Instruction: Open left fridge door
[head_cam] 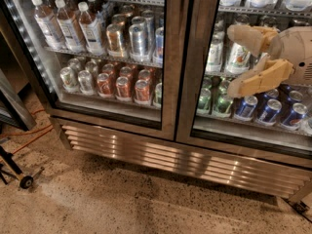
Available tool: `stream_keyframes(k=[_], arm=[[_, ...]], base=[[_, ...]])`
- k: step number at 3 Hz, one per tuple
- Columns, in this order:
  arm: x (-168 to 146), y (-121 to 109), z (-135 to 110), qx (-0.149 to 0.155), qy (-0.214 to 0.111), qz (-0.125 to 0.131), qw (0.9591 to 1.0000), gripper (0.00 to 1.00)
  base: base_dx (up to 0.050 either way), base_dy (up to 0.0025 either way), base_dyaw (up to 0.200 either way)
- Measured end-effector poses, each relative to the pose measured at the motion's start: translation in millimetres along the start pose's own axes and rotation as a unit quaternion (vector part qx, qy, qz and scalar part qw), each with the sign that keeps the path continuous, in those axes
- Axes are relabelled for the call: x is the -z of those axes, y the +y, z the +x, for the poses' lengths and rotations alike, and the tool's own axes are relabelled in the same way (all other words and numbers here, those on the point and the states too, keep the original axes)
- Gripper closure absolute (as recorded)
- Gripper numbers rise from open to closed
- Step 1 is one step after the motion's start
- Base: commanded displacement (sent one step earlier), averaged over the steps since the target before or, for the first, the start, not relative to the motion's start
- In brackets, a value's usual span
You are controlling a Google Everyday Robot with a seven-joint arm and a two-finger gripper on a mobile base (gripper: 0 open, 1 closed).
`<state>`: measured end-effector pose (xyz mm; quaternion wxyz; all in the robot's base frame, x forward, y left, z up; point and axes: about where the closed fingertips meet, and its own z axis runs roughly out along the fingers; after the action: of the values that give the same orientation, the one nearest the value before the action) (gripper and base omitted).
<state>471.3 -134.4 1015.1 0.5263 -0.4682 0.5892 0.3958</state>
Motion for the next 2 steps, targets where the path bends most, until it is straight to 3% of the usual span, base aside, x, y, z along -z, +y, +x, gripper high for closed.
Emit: stream_keyframes(k=[2], arm=[[0.0, 0.0, 0.0, 0.000, 0.000, 0.000, 1.0000, 0.00]], base=[[0.037, 0.00248, 0.134]])
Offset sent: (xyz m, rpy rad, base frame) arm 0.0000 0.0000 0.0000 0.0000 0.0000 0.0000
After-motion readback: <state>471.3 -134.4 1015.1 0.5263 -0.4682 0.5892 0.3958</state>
